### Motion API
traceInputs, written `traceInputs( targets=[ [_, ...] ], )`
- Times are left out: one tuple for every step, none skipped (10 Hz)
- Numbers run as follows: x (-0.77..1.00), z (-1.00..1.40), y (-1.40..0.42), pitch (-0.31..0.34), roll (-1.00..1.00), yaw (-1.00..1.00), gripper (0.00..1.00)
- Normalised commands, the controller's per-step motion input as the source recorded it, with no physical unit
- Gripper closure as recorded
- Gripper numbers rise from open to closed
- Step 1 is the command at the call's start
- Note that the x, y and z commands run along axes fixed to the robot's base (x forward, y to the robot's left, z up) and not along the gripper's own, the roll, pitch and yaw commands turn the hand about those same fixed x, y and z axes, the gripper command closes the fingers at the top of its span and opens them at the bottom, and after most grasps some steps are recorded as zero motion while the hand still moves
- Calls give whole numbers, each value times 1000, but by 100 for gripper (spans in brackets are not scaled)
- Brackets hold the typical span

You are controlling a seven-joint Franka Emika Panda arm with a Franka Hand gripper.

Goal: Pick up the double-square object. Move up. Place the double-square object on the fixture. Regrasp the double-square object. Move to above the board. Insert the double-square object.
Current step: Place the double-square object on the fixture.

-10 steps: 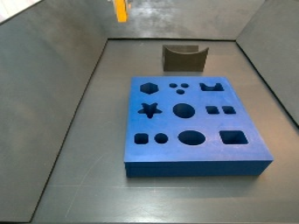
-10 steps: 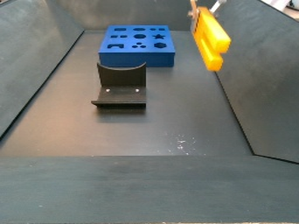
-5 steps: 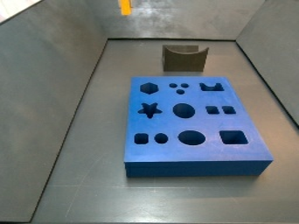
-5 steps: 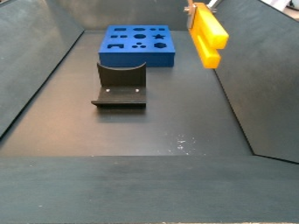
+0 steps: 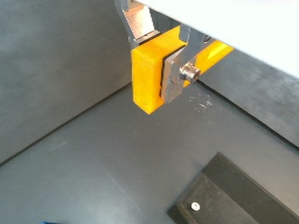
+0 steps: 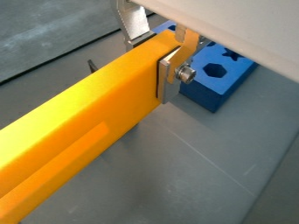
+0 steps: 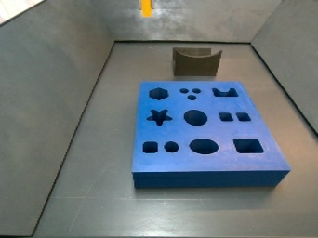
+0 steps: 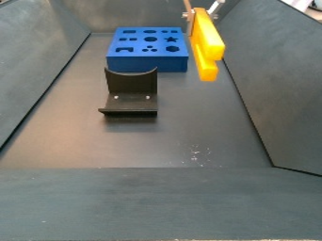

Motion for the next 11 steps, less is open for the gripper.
traceInputs(
  targets=[
    [1000, -70, 114, 8, -177, -38, 100],
    [1000, -68, 110, 11, -182, -39, 100],
    [1000, -63, 99, 18, -186, -41, 100],
    [1000, -62, 95, 23, -184, -41, 100],
    [1000, -57, 87, 31, -176, -43, 100],
    [1000, -54, 82, 39, -168, -42, 100],
    [1000, 143, -513, 88, -1000, -22, 100],
    [1000, 149, -532, 89, -1000, -23, 100],
    [1000, 117, -373, 104, -1000, -30, 100],
    [1000, 90, -314, 106, -1000, -33, 100],
    [1000, 52, -220, 108, -1000, -41, 100]
  ],
)
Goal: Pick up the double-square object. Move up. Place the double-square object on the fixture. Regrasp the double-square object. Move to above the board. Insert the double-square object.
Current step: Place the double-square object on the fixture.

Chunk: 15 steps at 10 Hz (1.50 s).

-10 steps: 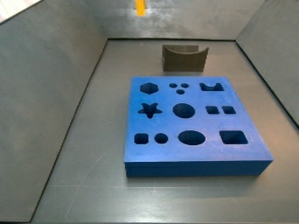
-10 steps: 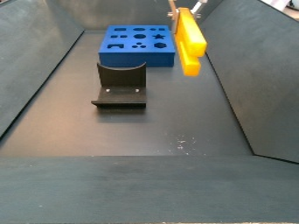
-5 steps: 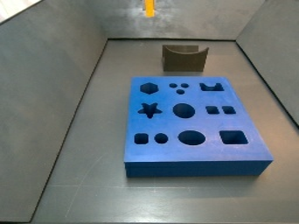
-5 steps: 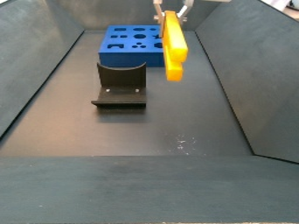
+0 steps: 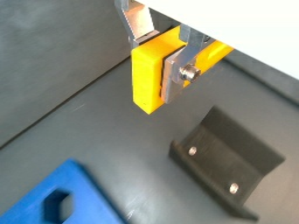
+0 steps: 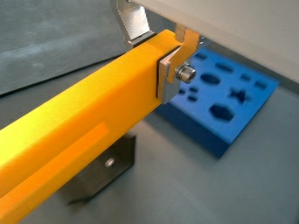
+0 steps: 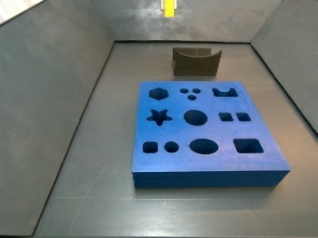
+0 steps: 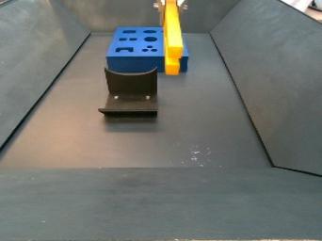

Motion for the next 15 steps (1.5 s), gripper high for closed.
traceInputs(
  targets=[
    [1000, 30, -146, 112, -1000, -47, 100],
    [1000, 4, -75, 115, -1000, -57, 100],
    [1000, 1, -45, 119, -1000, -64, 100],
    [1000, -7, -12, 121, -1000, -75, 100],
    [1000, -15, 0, 122, -1000, -82, 100],
    [1000, -20, 23, 123, -1000, -99, 100],
    [997, -23, 30, 123, -1000, -108, 100],
    [921, -24, 39, 121, -1000, -132, 100],
    [890, -23, 41, 121, -1000, -144, 100],
    [832, -24, 41, 116, -1000, -169, 100],
    [790, -24, 45, 111, -1000, -194, 100],
    [739, -24, 45, 84, -877, -208, 100],
    [702, -28, 49, 55, -710, -200, 100],
    [666, -26, 48, 30, -543, -186, 100],
    [617, -24, 45, 5, -322, -164, 100]
  ],
)
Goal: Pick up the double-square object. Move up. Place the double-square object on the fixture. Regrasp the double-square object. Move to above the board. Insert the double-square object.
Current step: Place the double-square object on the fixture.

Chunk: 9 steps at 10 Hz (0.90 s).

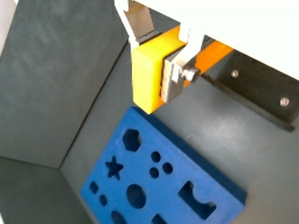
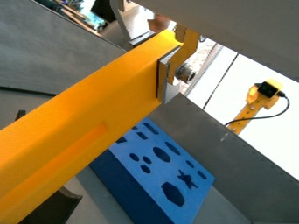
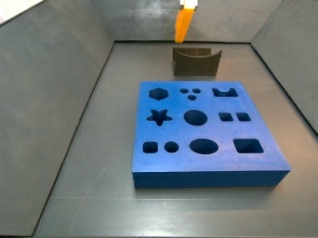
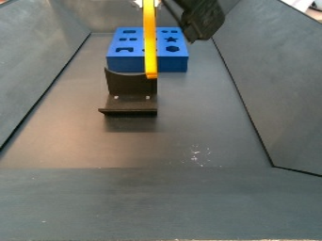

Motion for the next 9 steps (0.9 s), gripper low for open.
traceInputs(
  targets=[
    [575, -12, 33, -15, -216, -144, 100],
    [512, -12, 34, -27, -174, -126, 100],
    [432, -23, 38, -30, -165, -103, 100],
    [382, -26, 37, -22, -161, -86, 100],
    [319, -19, 36, -4, -154, -69, 100],
    [279, -23, 34, 7, -153, -60, 100],
    [255, -28, 33, 14, -153, -55, 100],
    [208, -28, 33, 30, -146, -53, 100],
    [182, -25, 32, 37, -144, -51, 100]
  ],
)
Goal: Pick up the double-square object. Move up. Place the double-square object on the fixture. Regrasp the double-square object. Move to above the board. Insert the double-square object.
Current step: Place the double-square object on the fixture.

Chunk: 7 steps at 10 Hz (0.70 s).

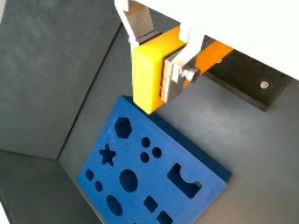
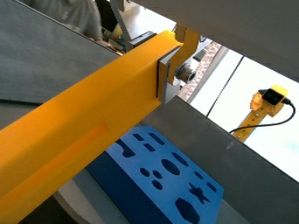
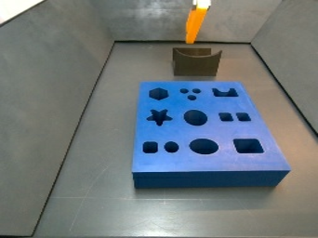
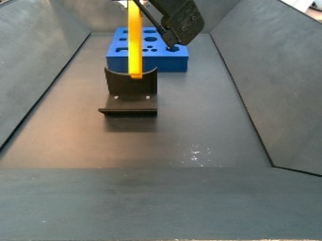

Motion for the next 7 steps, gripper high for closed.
traceInputs(
  targets=[
    [130, -1000, 123, 40, -140, -42, 100],
    [121, -1000, 122, 42, -141, -41, 100],
    [127, -1000, 113, 25, -142, -66, 100],
    [121, -1000, 103, 19, -132, -76, 100],
    [118, -1000, 96, 8, -113, -77, 100],
    [125, -1000, 91, -3, -101, -73, 100],
    [120, -901, 72, -18, -92, -69, 100]
  ],
)
